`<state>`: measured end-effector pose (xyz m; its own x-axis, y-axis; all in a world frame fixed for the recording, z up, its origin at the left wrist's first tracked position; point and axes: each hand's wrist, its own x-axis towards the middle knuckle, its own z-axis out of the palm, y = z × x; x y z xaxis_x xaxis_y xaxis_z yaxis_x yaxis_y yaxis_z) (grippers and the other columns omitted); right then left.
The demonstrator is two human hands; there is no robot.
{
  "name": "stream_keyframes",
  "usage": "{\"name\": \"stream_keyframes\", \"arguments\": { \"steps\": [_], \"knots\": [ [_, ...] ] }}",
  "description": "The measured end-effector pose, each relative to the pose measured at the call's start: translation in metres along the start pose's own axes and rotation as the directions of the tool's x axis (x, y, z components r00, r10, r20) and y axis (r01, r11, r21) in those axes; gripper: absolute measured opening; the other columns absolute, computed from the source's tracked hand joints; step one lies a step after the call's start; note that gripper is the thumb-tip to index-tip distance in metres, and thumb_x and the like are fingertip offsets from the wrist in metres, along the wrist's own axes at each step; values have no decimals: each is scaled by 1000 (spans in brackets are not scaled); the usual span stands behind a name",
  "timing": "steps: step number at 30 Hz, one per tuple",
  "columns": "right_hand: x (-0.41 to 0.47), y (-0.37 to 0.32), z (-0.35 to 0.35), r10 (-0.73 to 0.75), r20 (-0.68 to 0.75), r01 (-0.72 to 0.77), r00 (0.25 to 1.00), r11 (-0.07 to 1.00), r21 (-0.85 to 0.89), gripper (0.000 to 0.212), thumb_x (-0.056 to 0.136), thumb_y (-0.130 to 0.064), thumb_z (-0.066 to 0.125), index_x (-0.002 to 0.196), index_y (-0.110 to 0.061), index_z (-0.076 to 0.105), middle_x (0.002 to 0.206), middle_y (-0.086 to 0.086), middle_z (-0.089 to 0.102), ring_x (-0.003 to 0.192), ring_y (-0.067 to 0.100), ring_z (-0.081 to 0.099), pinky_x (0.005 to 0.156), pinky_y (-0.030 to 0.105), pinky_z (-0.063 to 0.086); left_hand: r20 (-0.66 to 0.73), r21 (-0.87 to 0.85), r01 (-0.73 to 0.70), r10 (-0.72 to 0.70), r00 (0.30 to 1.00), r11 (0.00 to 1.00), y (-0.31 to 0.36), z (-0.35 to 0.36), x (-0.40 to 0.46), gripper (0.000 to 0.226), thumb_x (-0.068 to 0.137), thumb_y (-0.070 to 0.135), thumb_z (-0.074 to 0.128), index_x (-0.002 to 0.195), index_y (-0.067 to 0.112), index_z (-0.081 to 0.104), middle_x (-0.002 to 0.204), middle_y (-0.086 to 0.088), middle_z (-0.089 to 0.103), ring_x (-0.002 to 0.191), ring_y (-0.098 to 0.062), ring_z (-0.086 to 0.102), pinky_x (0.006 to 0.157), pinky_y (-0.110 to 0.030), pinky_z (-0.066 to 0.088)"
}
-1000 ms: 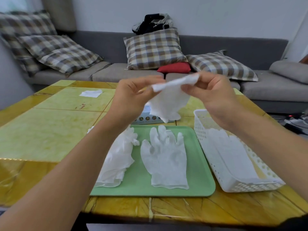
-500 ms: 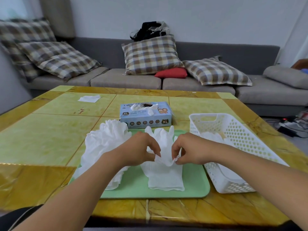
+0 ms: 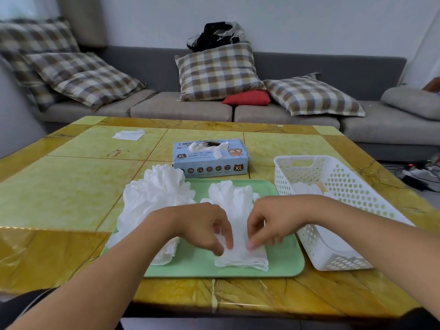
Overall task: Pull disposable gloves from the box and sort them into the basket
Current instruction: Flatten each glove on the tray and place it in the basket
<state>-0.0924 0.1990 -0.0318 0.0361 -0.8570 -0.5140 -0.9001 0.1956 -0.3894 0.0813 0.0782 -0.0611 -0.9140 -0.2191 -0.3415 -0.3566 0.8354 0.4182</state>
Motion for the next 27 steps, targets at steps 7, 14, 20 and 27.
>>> {"name": "stream_keyframes", "arguments": {
  "steps": [7, 14, 20, 27],
  "knots": [
    [55, 11, -23, 163, -506, -241, 847, 966, -92, 33, 98, -15, 59, 130, -7, 57, 128, 10, 60, 113, 27, 59, 94, 39, 51, -387, 159, 76, -8, 922, 984, -4, 19, 26, 64, 73, 69, 74, 120, 27, 64, 117, 11, 60, 104, -12, 55, 87, -32, 49],
    [86, 30, -26, 315, -534, -319, 785, 944, 88, 11, 86, -8, 74, 96, -9, 75, 102, 5, 73, 93, 21, 68, 84, 36, 59, -207, 253, 78, -25, 978, 964, -8, 27, 32, 94, 78, 73, 66, 150, 17, 39, 157, 3, 34, 132, -27, 37, 111, -44, 37],
    [55, 24, -36, 159, -597, -230, 786, 972, -44, 19, 88, -3, 66, 81, -18, 74, 94, -1, 70, 89, 18, 65, 74, 31, 52, -154, 277, 68, -25, 988, 959, -8, 26, 34, 94, 82, 72, 63, 156, 24, 29, 167, 4, 17, 141, -29, 27, 117, -46, 28],
    [43, 24, -36, 179, -504, -252, 845, 965, -79, 19, 90, -1, 56, 80, -7, 70, 91, 9, 70, 85, 25, 66, 69, 35, 52, -135, 270, 51, -15, 991, 961, -8, 26, 32, 93, 84, 71, 60, 159, 29, 23, 167, 13, 11, 142, -24, 23, 117, -45, 24]
  ]
}}
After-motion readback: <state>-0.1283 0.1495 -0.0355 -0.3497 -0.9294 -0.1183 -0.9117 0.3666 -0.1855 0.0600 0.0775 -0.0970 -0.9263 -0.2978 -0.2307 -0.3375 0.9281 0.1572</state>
